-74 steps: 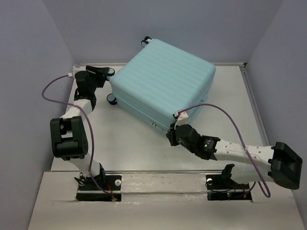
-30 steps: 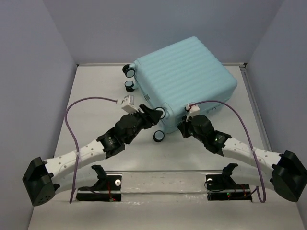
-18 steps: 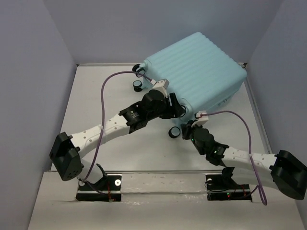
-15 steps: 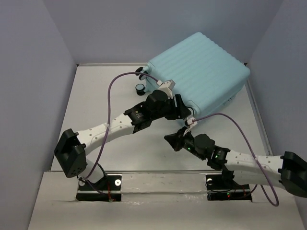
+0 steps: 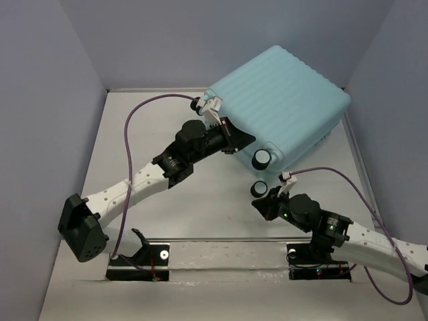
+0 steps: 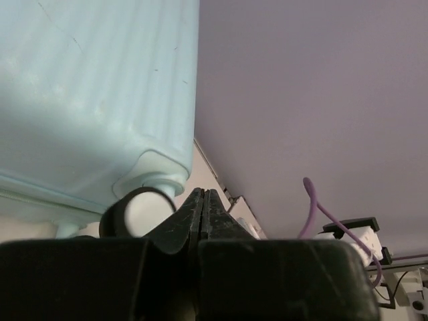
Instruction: Pack the luggage
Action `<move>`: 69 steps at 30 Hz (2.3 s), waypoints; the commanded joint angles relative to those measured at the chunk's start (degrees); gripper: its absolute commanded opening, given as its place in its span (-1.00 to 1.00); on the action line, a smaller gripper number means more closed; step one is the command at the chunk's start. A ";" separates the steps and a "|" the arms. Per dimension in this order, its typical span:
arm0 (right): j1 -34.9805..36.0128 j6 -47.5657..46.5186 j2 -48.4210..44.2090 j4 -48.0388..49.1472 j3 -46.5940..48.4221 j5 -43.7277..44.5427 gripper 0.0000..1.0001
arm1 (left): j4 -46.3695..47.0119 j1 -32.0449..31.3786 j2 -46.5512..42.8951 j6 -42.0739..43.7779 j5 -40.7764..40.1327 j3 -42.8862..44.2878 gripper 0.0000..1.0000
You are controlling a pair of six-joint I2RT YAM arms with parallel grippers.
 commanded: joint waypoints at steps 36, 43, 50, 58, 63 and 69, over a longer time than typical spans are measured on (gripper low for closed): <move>-28.26 -10.43 23.77 12.99 7.14 -12.88 0.05 | -9.56 -6.22 8.02 36.64 -5.52 4.37 0.98; -28.26 -10.35 24.29 12.90 7.40 -13.33 0.05 | -16.05 -6.31 12.76 40.52 -2.19 9.38 0.98; -28.26 -9.64 22.88 11.84 6.70 -13.68 0.08 | -16.94 -6.31 12.85 40.61 0.01 7.79 0.98; -28.26 -9.12 21.39 10.97 6.35 -13.68 0.10 | -16.94 -6.31 13.82 40.52 -1.22 9.64 0.29; -28.79 -7.89 17.19 6.49 7.40 -14.99 0.19 | -16.60 -5.96 13.83 39.04 0.54 9.47 -0.89; -28.79 -8.06 11.64 -2.56 9.86 -13.95 0.10 | -8.87 -0.34 5.40 30.52 6.07 5.08 -0.89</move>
